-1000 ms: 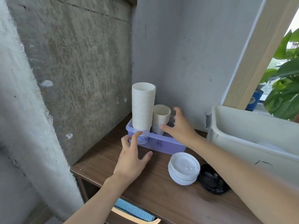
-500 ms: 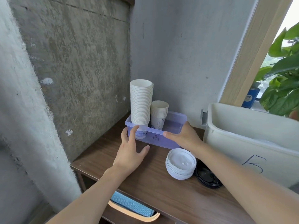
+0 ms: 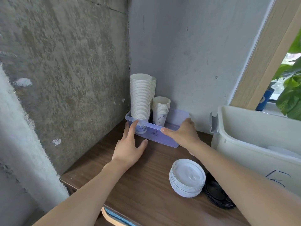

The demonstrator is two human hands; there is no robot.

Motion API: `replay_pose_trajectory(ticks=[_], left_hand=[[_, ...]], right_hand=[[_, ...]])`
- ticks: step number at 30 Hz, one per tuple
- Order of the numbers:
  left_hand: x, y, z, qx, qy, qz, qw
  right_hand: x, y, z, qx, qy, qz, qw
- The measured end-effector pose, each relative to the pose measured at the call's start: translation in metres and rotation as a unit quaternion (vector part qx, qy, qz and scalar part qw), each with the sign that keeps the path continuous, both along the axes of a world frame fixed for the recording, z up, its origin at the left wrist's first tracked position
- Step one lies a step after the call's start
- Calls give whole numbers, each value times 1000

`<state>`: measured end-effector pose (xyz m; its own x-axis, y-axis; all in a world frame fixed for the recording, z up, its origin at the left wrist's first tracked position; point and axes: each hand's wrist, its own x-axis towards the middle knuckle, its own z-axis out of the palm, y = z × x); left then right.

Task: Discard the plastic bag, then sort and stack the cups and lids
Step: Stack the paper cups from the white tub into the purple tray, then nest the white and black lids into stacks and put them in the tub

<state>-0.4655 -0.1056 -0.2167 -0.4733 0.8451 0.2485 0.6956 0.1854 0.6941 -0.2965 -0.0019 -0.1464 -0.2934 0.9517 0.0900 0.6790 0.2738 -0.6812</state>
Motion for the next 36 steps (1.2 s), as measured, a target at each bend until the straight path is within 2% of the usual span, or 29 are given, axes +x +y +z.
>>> replay_pose_trajectory(ticks=[9, 15, 18, 22, 26, 29, 31, 36], left_hand=[[8, -10, 3, 33, -38, 12, 999], [60, -52, 10, 83, -81, 9, 993], [94, -64, 18, 33, -121, -25, 992], [123, -60, 32, -72, -178, -37, 981], [156, -64, 43, -157, -91, -25, 983], [155, -64, 42, -186, -74, -4, 980], [158, -70, 42, -169, -110, -25, 979], [168, -97, 40, -61, -180, -82, 978]], right_hand=[[15, -22, 4, -13, 38, 23, 999], [63, -85, 8, 46, 68, 136, 987], [90, -113, 0, 85, 61, 139, 985], [124, -132, -7, 101, 71, 93, 988], [159, -150, -19, 136, 75, 45, 987], [157, -154, -29, 171, 7, 21, 985], [161, -159, -33, 196, -29, 10, 980], [164, -168, -36, 162, -21, 16, 986]])
